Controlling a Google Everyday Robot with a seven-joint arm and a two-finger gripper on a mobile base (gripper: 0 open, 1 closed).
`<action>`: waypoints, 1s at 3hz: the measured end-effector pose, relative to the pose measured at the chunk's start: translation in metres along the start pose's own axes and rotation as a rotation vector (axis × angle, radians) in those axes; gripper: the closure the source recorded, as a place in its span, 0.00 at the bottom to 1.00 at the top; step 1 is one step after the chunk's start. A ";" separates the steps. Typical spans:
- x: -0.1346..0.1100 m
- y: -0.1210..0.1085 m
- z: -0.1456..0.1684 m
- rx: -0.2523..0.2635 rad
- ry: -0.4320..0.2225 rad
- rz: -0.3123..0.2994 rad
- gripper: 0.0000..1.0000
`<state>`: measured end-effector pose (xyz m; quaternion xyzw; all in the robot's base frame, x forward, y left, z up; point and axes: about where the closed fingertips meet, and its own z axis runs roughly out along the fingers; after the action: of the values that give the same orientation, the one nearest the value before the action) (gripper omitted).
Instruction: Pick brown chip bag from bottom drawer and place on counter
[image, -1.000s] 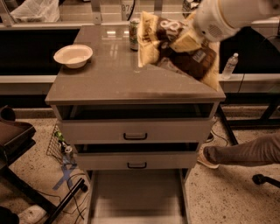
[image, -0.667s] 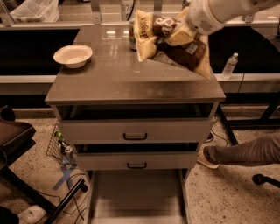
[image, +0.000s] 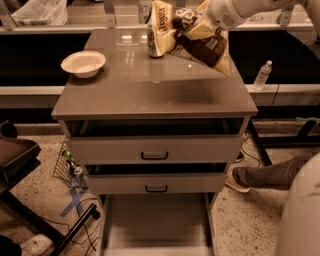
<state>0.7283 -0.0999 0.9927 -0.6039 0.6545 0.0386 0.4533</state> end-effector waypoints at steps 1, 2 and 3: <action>0.000 0.002 0.004 -0.007 -0.001 0.000 0.80; 0.000 0.003 0.007 -0.011 -0.002 0.000 0.57; -0.001 0.004 0.010 -0.016 -0.003 0.000 0.34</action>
Offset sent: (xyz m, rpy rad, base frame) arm 0.0007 0.0027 -0.0029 -0.0002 0.0046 0.0042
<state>0.7302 -0.0924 0.9851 -0.6074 0.6537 0.0448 0.4492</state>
